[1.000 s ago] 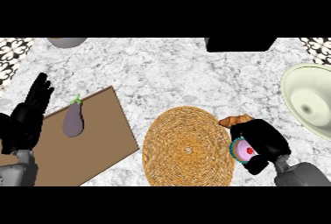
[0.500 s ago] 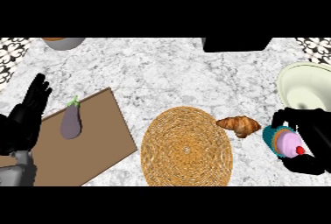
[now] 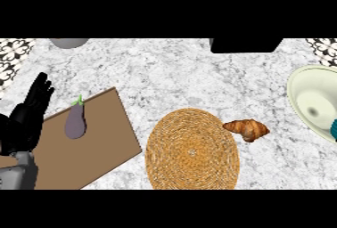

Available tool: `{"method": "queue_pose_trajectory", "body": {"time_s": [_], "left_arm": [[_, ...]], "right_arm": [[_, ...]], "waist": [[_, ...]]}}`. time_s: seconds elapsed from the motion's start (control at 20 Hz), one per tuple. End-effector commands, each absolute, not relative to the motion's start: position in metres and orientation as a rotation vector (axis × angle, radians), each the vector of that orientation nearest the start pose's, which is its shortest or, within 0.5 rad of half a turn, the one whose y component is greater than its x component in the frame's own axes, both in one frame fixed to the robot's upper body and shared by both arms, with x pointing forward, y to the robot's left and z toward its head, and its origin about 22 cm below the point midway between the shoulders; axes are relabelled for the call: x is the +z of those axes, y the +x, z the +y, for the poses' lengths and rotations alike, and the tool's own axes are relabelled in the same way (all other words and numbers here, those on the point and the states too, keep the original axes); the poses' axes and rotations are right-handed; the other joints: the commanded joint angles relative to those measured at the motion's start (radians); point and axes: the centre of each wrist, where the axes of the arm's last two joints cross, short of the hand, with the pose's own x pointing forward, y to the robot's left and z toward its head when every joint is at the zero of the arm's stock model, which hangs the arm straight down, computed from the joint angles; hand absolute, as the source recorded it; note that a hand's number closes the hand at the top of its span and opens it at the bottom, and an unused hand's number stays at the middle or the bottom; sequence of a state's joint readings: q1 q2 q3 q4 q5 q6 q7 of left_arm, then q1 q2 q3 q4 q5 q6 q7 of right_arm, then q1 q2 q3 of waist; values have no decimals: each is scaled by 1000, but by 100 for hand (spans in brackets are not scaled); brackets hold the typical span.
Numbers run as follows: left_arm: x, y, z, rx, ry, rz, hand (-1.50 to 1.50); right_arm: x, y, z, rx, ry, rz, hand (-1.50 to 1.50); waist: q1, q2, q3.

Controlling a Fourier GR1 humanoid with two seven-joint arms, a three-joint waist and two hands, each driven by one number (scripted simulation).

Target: Pick the cupcake from the placemat and place it in the bowl

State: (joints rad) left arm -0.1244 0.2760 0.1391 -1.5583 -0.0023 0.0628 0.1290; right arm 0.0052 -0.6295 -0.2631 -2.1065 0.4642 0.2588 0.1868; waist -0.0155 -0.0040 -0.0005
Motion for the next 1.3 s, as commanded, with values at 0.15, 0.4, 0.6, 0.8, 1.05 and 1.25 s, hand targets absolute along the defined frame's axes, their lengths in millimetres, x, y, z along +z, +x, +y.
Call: {"method": "queue_pose_trajectory", "body": {"time_s": [0.15,0.4,0.6,0.8,1.05,1.25], "left_arm": [[55,277,318,-77,320,-1561,0],[59,277,308,-66,332,-1587,0],[61,271,303,-61,321,-1576,0],[63,265,320,-90,315,-1580,0],[50,287,294,-81,310,-1558,0],[62,280,295,-104,301,-1600,0]], "right_arm": [[206,231,-386,727,-975,-1623,150],[190,269,-430,713,-939,-1597,150],[160,296,-434,701,-940,-1594,150],[140,313,-459,700,-930,-1605,150],[117,341,-459,695,-950,-1598,150],[110,333,-483,757,-940,-1211,150]], "waist": [[19,5,1],[33,8,1],[32,7,1],[40,9,2],[32,10,1],[58,17,3]]}}
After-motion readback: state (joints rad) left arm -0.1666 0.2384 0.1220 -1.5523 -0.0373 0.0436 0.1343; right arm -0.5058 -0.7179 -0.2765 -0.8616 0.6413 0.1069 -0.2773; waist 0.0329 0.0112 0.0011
